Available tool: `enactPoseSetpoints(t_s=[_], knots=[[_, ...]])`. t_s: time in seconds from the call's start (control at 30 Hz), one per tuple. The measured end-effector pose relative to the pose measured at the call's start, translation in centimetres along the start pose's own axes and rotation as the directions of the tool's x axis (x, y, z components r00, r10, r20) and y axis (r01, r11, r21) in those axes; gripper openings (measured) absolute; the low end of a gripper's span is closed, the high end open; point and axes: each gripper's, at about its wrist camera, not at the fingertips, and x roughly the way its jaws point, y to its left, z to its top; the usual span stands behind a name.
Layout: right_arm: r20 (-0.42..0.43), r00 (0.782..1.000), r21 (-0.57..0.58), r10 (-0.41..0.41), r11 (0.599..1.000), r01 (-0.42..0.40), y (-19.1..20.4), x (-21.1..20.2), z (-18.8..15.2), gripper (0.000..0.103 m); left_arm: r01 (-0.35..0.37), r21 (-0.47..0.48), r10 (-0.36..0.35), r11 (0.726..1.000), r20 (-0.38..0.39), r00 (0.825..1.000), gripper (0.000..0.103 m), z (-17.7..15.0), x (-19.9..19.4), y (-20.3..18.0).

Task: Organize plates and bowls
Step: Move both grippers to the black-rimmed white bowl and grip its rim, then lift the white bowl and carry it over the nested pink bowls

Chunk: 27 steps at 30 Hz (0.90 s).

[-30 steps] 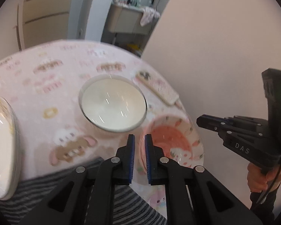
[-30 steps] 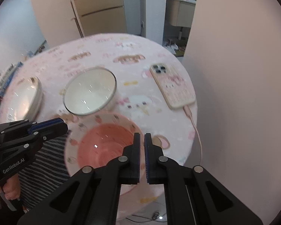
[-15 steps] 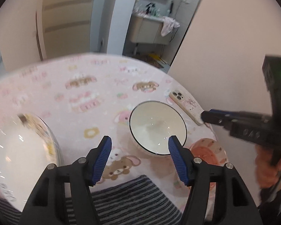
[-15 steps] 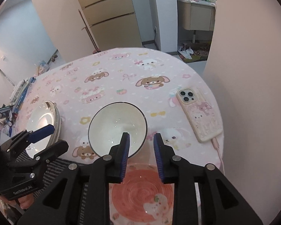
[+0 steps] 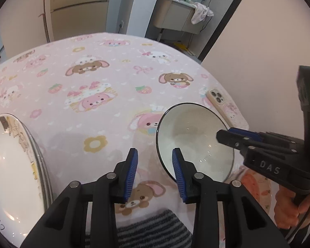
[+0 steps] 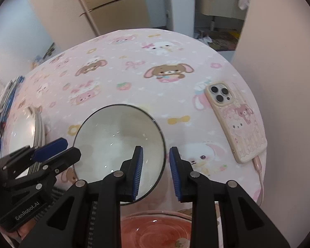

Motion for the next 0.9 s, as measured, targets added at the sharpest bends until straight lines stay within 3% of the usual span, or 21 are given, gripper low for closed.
enactPoseSetpoints(t_s=[0.1, 0.23, 0.67, 0.9], knots=[[0.01, 1.0, 0.021, 0.002, 1.0, -0.002, -0.4, 0.2, 0.2, 0.021, 0.006, -0.018, -0.006, 1.0, -0.027, 1.0, 0.025, 0.1, 1.2, 0.0], [-0.034, 0.999, 0.014, 0.002, 1.0, -0.002, -0.4, 1.0, 0.0, 0.006, 0.031, -0.052, -0.032, 0.998, -0.021, 0.999, 0.025, -0.1, 2.2, -0.2], [-0.091, 0.996, 0.004, 0.002, 1.0, -0.002, -0.4, 2.6, 0.3, 0.007, -0.018, -0.054, 0.015, 0.998, -0.045, 0.999, 0.019, -0.4, 3.5, -0.9], [-0.025, 1.0, 0.002, 0.011, 1.0, -0.011, 0.3, -0.6, 0.2, 0.007, -0.003, -0.066, 0.002, 0.998, -0.014, 1.0, 0.013, -0.3, 1.2, -0.9]])
